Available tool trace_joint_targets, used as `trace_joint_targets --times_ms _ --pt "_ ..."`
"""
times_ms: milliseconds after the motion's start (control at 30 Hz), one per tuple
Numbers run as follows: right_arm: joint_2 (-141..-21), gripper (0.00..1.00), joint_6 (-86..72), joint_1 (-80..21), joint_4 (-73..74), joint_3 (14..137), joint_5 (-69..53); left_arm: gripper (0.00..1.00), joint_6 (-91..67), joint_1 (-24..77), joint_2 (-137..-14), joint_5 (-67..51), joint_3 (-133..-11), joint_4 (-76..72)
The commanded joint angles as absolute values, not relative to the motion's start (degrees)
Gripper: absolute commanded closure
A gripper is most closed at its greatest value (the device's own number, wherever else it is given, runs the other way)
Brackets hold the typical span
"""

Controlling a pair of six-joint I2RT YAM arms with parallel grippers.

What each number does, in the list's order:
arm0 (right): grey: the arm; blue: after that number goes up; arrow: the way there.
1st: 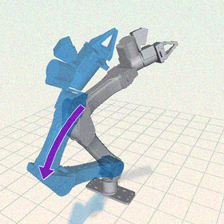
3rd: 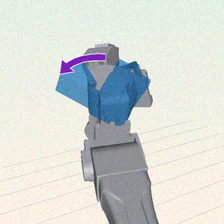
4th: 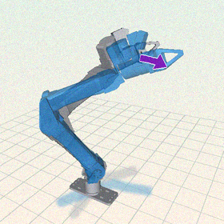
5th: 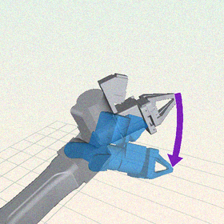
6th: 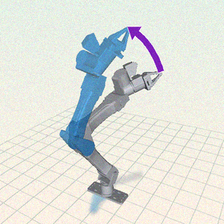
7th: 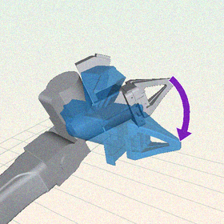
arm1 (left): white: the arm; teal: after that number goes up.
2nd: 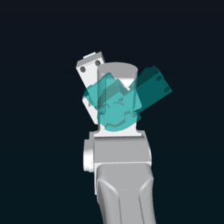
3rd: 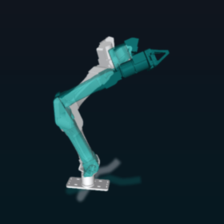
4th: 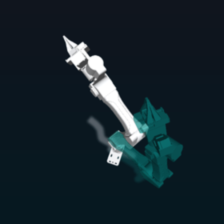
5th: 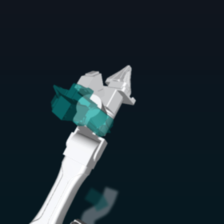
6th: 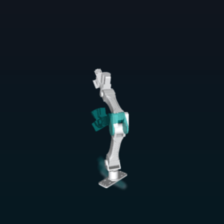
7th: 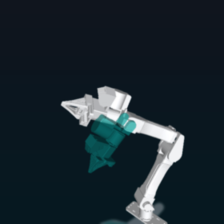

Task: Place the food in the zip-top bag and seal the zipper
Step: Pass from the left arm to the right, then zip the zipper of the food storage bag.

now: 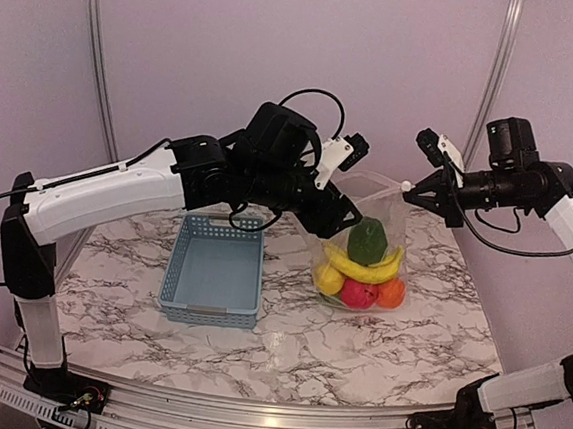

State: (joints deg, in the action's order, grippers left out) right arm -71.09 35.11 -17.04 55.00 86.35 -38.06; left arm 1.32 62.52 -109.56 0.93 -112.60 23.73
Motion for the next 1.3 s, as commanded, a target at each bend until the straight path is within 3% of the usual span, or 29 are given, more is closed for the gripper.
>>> trace_joint_targets --times_ms 0,133,367,667,900,1267 --pt "-72.9 1.0 42.3 -17.3 60.9 92.0 -42.3 0.26 6.3 62.6 -101.3 -1.2 -108.5 17.5" --pt "-74.1 1.0 44.6 -17.5 63.6 94.7 -44.7 0.2 8.4 62.6 -100.6 -1.3 -108.6 14.0" --pt "-75.1 1.0 45.8 -20.7 66.7 96.3 -43.8 0.22 7.6 62.4 -109.0 -8.7 -118.9 15.6" --pt "-75.6 1.0 48.3 -21.4 69.3 97.6 -39.1 0.33 5.3 62.3 -116.1 -13.5 -126.1 16.2" --pt "-76.4 1.0 48.7 -21.4 70.7 98.6 -39.6 0.46 6.4 62.3 -117.6 -15.5 -126.1 15.5" --pt "-76.0 1.0 49.6 -21.4 72.1 98.5 -41.5 0.57 8.9 61.3 -118.7 -18.9 -125.9 15.1"
